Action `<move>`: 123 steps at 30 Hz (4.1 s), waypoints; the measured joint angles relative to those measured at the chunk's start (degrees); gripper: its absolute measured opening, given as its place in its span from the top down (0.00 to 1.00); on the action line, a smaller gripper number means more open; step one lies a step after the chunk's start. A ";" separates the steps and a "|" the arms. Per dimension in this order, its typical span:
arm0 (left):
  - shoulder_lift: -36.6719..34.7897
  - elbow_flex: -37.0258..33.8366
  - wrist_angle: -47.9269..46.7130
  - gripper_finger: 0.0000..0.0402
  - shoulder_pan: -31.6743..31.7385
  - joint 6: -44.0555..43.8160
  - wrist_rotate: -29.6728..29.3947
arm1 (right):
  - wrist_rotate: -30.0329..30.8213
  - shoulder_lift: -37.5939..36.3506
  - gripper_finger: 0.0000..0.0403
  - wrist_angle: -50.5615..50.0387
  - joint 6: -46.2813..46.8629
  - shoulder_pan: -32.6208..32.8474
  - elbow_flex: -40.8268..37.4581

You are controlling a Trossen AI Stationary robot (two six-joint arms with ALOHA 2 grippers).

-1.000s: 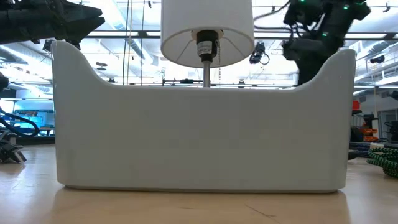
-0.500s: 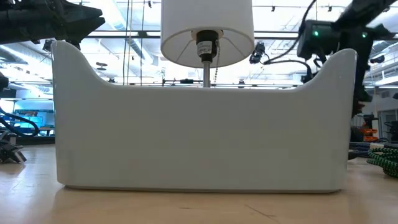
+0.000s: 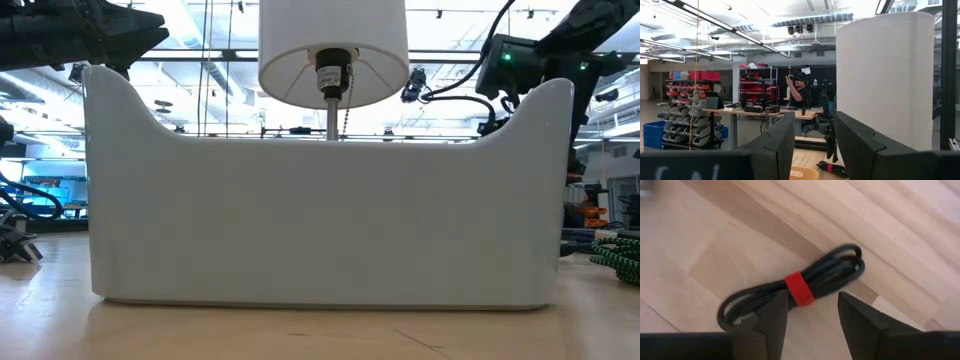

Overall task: Pick & Place USB Port
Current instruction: Put the black charger cable into the white bin

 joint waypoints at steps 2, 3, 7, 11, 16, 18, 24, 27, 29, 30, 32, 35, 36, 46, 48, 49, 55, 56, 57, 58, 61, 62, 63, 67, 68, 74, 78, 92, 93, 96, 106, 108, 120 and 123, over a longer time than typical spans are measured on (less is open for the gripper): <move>-0.01 0.00 -0.04 0.64 0.01 0.00 0.00 | -0.24 0.00 0.56 -0.92 1.10 0.00 0.00; 0.01 0.00 -0.04 0.64 -0.01 -0.02 0.00 | -0.26 0.00 0.56 -0.98 1.27 0.00 0.00; 0.01 0.00 -0.04 0.64 -0.01 -0.02 0.00 | -0.54 0.00 0.56 -0.70 2.36 0.04 0.00; 0.01 0.00 -0.07 0.64 0.01 0.00 0.00 | -0.98 0.00 0.56 0.88 2.66 0.04 -0.99; 0.00 0.00 -0.09 0.64 -0.01 -0.02 0.00 | -4.11 -0.04 0.56 10.57 2.90 -0.02 -5.86; 0.01 0.00 -0.09 0.64 0.01 -0.02 0.00 | -4.38 -0.11 0.56 13.25 2.85 -0.52 -7.02; 0.01 0.00 -0.09 0.64 0.01 0.00 0.00 | -5.33 -0.07 0.56 13.94 3.96 -1.90 -7.50; 0.01 0.00 -0.09 0.64 -0.01 -0.02 -0.01 | -5.33 -0.07 0.56 13.52 4.36 -2.28 -7.50; -0.01 0.00 -0.09 0.64 -0.01 0.00 -0.01 | -3.76 -0.04 0.56 13.09 4.88 -2.96 -7.52; 0.00 0.00 -0.09 0.64 0.00 0.00 0.00 | -2.76 -0.02 0.56 12.79 4.84 -3.51 -7.52; 0.00 0.00 -0.09 0.64 -0.01 -0.01 -0.01 | -1.30 -0.04 0.56 12.26 4.83 -4.63 -7.52; -0.01 0.00 -0.09 0.64 -0.01 0.00 -0.01 | -0.35 -0.02 0.56 12.37 4.94 -6.04 -7.54; 0.01 0.00 -0.09 0.64 0.00 0.00 -0.02 | 0.08 0.04 0.57 12.43 3.97 -6.46 -7.54; -0.01 0.00 -0.09 0.64 0.01 0.00 0.00 | -2.61 3.27 0.94 13.66 -3.34 -8.13 -7.39; 0.01 0.00 -0.09 0.64 0.00 0.00 -0.01 | -2.63 2.64 0.97 13.69 -4.42 -8.15 -7.43; 0.00 0.00 -0.09 0.64 0.01 0.00 -0.02 | -2.71 2.19 0.94 13.48 -5.01 -8.23 -7.23; 0.01 0.00 -0.11 0.64 0.00 0.00 0.00 | -3.05 -1.11 0.72 7.82 -7.02 -8.92 -4.66; 0.01 0.00 -0.11 0.64 -0.01 0.00 -0.02 | -3.01 -1.42 0.68 6.53 -6.84 -9.04 -4.42; 0.00 0.00 -0.10 0.64 0.01 0.00 -0.02 | -3.03 -1.55 0.65 5.22 -6.23 -9.16 -4.42; 0.01 0.00 -0.11 0.64 0.01 0.00 0.00 | -3.02 -1.52 0.63 4.00 -5.51 -9.25 -4.42; 0.00 0.01 -0.11 0.64 0.01 0.00 -0.01 | -1.13 -1.43 0.55 2.00 -4.27 -9.26 -4.42; 0.01 0.01 -0.11 0.64 -0.01 0.00 0.00 | 0.10 -1.38 0.53 1.42 -3.78 -9.25 -4.42; -0.01 0.00 -0.11 0.64 0.00 0.00 -0.02 | 1.59 -1.39 0.52 1.47 -3.28 -9.25 -4.42; 0.01 0.00 -0.11 0.64 0.01 0.00 -0.02 | 4.65 -1.40 0.46 3.92 -3.95 -9.29 -4.42; 0.01 0.00 -0.11 0.64 -0.01 0.00 -0.01 | 4.96 -1.40 0.45 4.94 -4.28 -9.29 -4.42; 0.01 0.00 -0.11 0.64 0.01 0.04 0.00 | 5.06 -0.91 0.43 5.99 -5.54 -9.28 -4.37; 0.00 0.00 -0.11 0.64 -0.01 0.04 0.00 | 5.12 0.02 0.44 7.52 -5.19 -9.27 -4.35; 0.01 0.02 -0.11 0.64 0.01 0.02 0.00 | 3.89 10.31 0.46 17.37 -4.83 -9.88 -3.96; 0.01 0.00 -0.13 0.64 0.01 0.02 -0.02 | 3.89 11.09 0.46 17.96 -5.08 -10.10 -3.93; -0.01 0.00 -0.13 0.64 0.01 0.02 -0.02 | 3.87 12.84 0.50 18.26 -5.38 -10.87 -3.85; 0.01 0.00 -0.13 0.64 0.01 0.02 -0.01 | 3.10 13.53 0.95 18.95 -10.50 -12.21 -4.00; 0.01 0.00 -0.12 0.64 0.00 0.05 -0.02 | 3.33 13.34 0.96 18.03 -11.28 -12.22 -3.46; -0.01 0.00 -0.13 0.64 0.01 0.07 -0.02 | 3.98 5.11 0.96 -2.64 -16.27 -11.05 8.97; 0.01 0.01 -0.15 0.64 0.00 0.07 -0.02 | 3.86 2.12 0.96 -7.98 -17.16 -9.25 12.50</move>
